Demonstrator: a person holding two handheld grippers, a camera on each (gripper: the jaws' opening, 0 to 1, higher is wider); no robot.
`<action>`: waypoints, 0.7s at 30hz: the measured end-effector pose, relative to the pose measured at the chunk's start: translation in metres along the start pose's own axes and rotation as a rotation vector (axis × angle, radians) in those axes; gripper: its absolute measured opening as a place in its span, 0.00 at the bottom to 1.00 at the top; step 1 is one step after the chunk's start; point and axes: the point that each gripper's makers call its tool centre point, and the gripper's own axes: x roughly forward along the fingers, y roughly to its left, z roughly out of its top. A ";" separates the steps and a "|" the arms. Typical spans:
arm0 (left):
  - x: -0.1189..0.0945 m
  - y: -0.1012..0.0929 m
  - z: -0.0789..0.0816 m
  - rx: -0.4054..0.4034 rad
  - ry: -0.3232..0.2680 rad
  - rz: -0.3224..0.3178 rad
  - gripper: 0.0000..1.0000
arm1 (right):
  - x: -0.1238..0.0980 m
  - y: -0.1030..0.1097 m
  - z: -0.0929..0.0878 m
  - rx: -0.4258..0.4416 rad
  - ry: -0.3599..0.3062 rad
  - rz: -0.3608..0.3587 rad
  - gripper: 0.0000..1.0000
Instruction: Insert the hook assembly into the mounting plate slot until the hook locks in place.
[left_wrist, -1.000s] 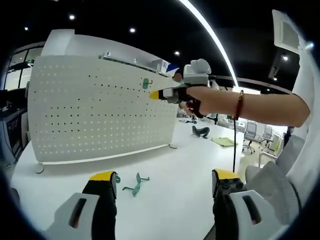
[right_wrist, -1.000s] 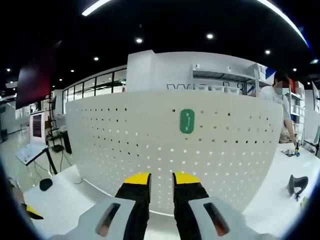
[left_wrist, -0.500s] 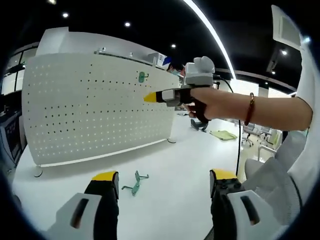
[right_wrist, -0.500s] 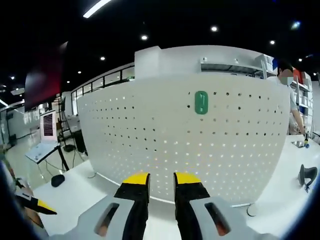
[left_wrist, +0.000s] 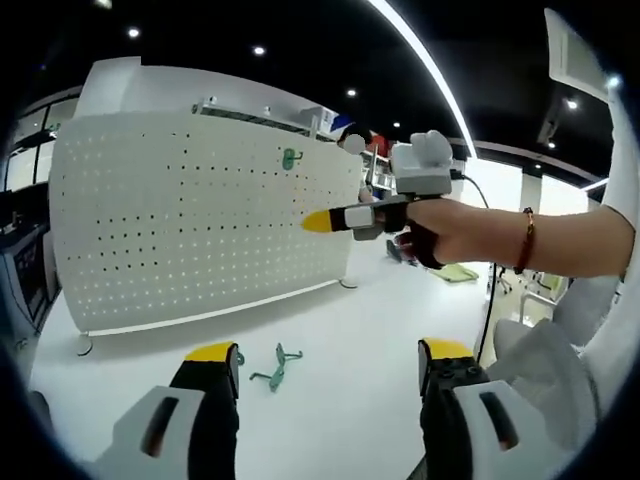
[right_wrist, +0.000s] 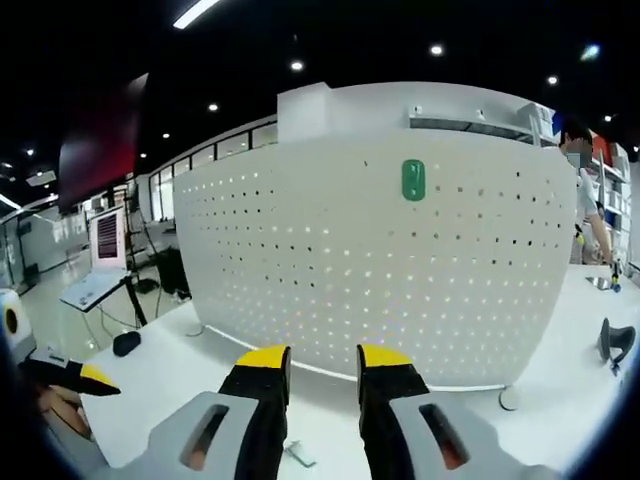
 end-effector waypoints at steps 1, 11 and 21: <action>-0.001 0.000 0.000 0.001 0.000 -0.006 0.75 | -0.002 0.002 -0.001 -0.002 0.001 -0.002 0.27; -0.023 0.013 -0.001 0.014 0.021 -0.076 0.75 | -0.033 0.016 -0.006 0.008 0.000 -0.054 0.32; -0.016 0.019 0.008 0.051 0.019 -0.093 0.75 | -0.042 0.025 -0.011 -0.009 0.006 -0.038 0.32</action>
